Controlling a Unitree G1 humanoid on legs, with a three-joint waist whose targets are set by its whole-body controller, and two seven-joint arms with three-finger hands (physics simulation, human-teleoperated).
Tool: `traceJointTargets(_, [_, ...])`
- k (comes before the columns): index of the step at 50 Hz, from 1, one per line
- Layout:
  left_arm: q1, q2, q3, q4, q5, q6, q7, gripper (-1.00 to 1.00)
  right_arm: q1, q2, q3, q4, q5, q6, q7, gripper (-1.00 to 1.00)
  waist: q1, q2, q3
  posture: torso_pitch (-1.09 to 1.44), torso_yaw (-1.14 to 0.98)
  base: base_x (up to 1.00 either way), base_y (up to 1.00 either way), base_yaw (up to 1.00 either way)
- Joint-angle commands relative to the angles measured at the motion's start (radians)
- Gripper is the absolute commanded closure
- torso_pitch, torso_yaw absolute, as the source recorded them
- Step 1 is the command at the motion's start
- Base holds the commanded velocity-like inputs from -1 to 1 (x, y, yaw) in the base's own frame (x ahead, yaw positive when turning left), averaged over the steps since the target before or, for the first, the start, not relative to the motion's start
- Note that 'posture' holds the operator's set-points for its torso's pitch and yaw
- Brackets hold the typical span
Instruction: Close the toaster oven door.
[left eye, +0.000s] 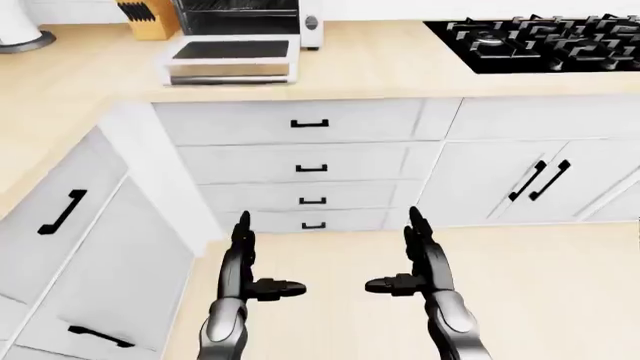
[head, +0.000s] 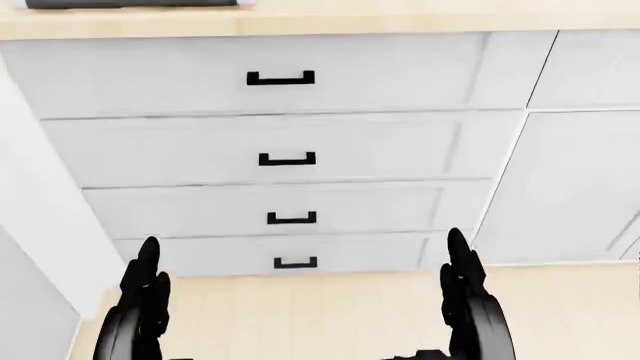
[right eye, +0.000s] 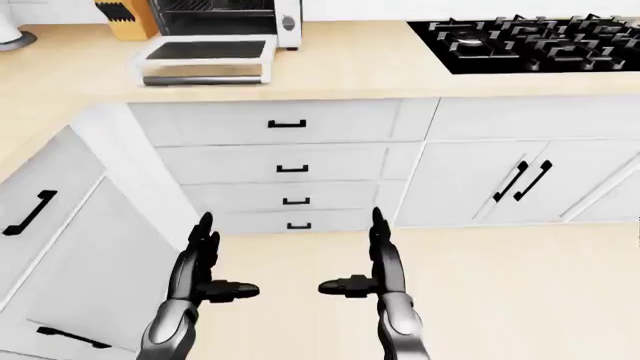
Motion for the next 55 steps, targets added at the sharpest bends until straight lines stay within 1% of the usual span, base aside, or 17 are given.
traceJointTargets(1, [-0.018,0.012,-0.003,-0.172,-0.022,-0.009,-0.034,-1.0,-0.024,-0.007,0.005,-0.13,0.005,-0.031,0.013,-1.0,-0.002,-0.008,-0.001,0.0,0.0,0.0,0.0,0.0])
traceJointTargets(2, [-0.019,0.016,0.002,-0.188,-0.025,0.014,-0.046,-1.0,-0.027,-0.009,0.001,-0.151,0.009,-0.011,0.019,-1.0,0.003,-0.007,-0.038,0.0,0.0,0.0,0.0,0.0])
traceJointTargets(3, [-0.023,0.017,0.008,-0.191,-0.027,0.021,-0.049,-1.0,-0.03,-0.009,-0.003,-0.158,0.014,-0.002,0.022,-1.0,0.008,0.0,-0.064,0.0,0.0,0.0,0.0,0.0])
traceJointTargets(4, [-0.025,0.014,0.012,-0.198,-0.032,0.039,-0.049,-1.0,-0.028,-0.007,-0.001,-0.149,0.013,-0.013,0.024,-1.0,0.007,-0.002,-0.035,0.0,0.0,0.0,0.0,0.0])
traceJointTargets(5, [-0.028,0.013,0.017,-0.201,-0.037,0.045,-0.048,-1.0,-0.025,-0.006,0.001,-0.145,0.009,-0.021,0.024,-1.0,0.006,-0.009,-0.021,0.0,0.0,0.0,0.0,0.0])
traceJointTargets(7, [-0.031,0.014,0.02,-0.218,-0.046,0.058,-0.054,-1.0,-0.03,-0.008,-0.002,-0.173,0.016,0.003,0.029,-1.0,0.008,-0.007,-0.067,0.0,0.0,0.0,0.0,0.0])
traceJointTargets(8, [-0.035,0.017,0.025,-0.225,-0.048,0.065,-0.056,-1.0,-0.034,-0.009,-0.005,-0.195,0.019,0.021,0.03,-1.0,0.009,-0.007,-0.073,0.0,0.0,0.0,0.0,0.0])
traceJointTargets(10, [-0.039,0.018,0.03,-0.23,-0.048,0.075,-0.053,-1.0,-0.044,-0.011,-0.011,-0.21,0.024,0.036,0.031,-1.0,0.01,-0.005,-0.076,0.0,0.0,0.0,0.0,0.0])
traceJointTargets(14, [-0.062,0.031,0.078,-0.312,-0.114,0.178,-0.042,-1.0,-0.06,-0.022,-0.034,-0.259,0.041,0.082,0.035,-1.0,0.009,-0.002,-0.083,0.0,0.0,0.0,0.0,0.0])
traceJointTargets(18, [-0.114,0.073,0.151,-0.367,-0.156,0.259,-0.013,-1.0,-0.097,-0.048,-0.082,-0.338,0.071,0.164,0.034,-1.0,0.008,-0.002,-0.087,0.0,0.0,0.0,0.0,0.0])
traceJointTargets(22, [-0.15,0.109,0.195,-0.402,-0.17,0.313,0.004,-1.0,-0.122,-0.065,-0.108,-0.389,0.086,0.22,0.032,-1.0,0.008,0.0,-0.089,0.0,0.0,0.0,0.0,0.0])
traceJointTargets(24, [-0.169,0.13,0.215,-0.412,-0.167,0.321,0.009,-1.0,-0.146,-0.08,-0.132,-0.413,0.099,0.253,0.026,-1.0,0.008,0.001,-0.091,0.0,0.0,0.0,0.0,0.0])
traceJointTargets(27, [-0.205,0.17,0.264,-0.455,-0.182,0.371,0.019,-1.0,-0.184,-0.115,-0.162,-0.478,0.088,0.311,0.021,-1.0,0.007,0.002,-0.091,0.0,0.0,0.0,0.0,0.0])
traceJointTargets(32, [-0.268,0.241,0.335,-0.491,-0.222,0.433,0.041,-1.0,-0.237,-0.163,-0.233,-0.503,0.126,0.37,0.016,-1.0,0.006,0.004,-0.082,0.0,0.0,0.0,0.0,0.0])
traceJointTargets(44, [-0.313,0.37,0.447,-0.444,-0.265,0.429,0.065,-1.0,-0.334,-0.319,-0.377,-0.563,0.229,0.501,-0.003,-1.0,0.006,0.005,-0.066,0.0,0.0,0.0,0.0,0.0])
traceJointTargets(49, [-0.339,0.425,0.494,-0.448,-0.304,0.457,0.081,-1.0,-0.357,-0.369,-0.417,-0.579,0.26,0.536,-0.01,-1.0,0.006,0.002,-0.059,0.0,0.0,0.0,0.0,0.0])
traceJointTargets(55, [-0.329,0.466,0.528,-0.4,-0.313,0.42,0.078,-1.0,-0.366,-0.415,-0.458,-0.566,0.291,0.544,-0.017,-1.0,0.007,0.003,-0.055,0.0,0.0,0.0,0.0,0.0])
